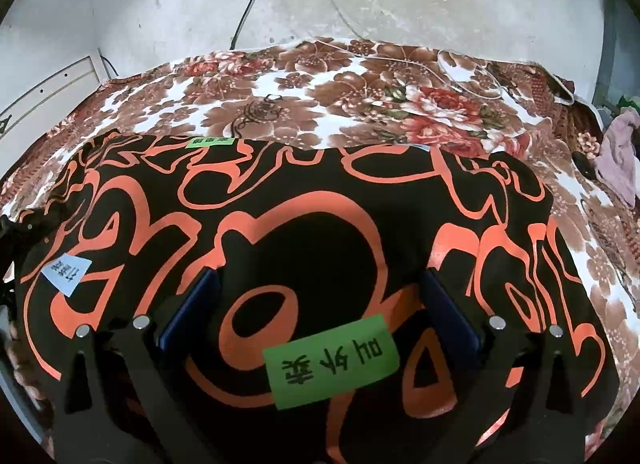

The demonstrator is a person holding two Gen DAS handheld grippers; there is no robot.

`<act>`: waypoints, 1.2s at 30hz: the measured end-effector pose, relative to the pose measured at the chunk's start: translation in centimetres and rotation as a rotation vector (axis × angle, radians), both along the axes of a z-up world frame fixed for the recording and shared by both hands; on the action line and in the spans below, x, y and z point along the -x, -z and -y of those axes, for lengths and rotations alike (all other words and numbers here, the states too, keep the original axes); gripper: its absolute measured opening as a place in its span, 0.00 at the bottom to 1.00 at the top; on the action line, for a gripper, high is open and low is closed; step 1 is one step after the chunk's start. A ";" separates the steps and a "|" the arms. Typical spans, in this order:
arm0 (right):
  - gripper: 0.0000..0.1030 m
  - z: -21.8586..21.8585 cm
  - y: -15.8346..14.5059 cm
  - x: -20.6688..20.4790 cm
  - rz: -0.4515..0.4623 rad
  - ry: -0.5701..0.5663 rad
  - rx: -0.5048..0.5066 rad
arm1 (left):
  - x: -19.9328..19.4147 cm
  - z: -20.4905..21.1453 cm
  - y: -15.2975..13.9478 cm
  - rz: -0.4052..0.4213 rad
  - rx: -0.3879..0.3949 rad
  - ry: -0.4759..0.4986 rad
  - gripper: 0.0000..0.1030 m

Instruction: Fold large clothes

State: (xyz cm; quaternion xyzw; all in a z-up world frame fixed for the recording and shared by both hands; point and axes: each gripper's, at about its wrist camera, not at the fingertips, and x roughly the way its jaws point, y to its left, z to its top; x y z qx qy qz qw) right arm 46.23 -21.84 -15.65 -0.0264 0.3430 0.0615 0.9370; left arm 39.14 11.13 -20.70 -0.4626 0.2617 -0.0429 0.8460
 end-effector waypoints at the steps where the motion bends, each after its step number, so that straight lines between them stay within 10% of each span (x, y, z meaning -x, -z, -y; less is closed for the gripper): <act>1: 0.96 0.0 0.1 0.1 0.002 0.001 0.004 | 0.0 0.1 -0.2 0.002 -0.016 0.003 0.40; 6: 0.96 -0.2 0.2 0.1 0.003 -0.001 0.010 | 1.1 1.1 -2.2 0.056 -0.119 -0.008 0.24; 28: 0.93 3.5 0.3 2.2 -0.125 -0.045 -0.056 | -0.5 14.9 -20.4 0.171 -0.709 0.190 0.21; 36: 0.93 12.4 -3.9 6.1 -0.062 -0.040 -0.043 | -1.0 30.1 -23.0 0.242 -1.206 0.370 0.20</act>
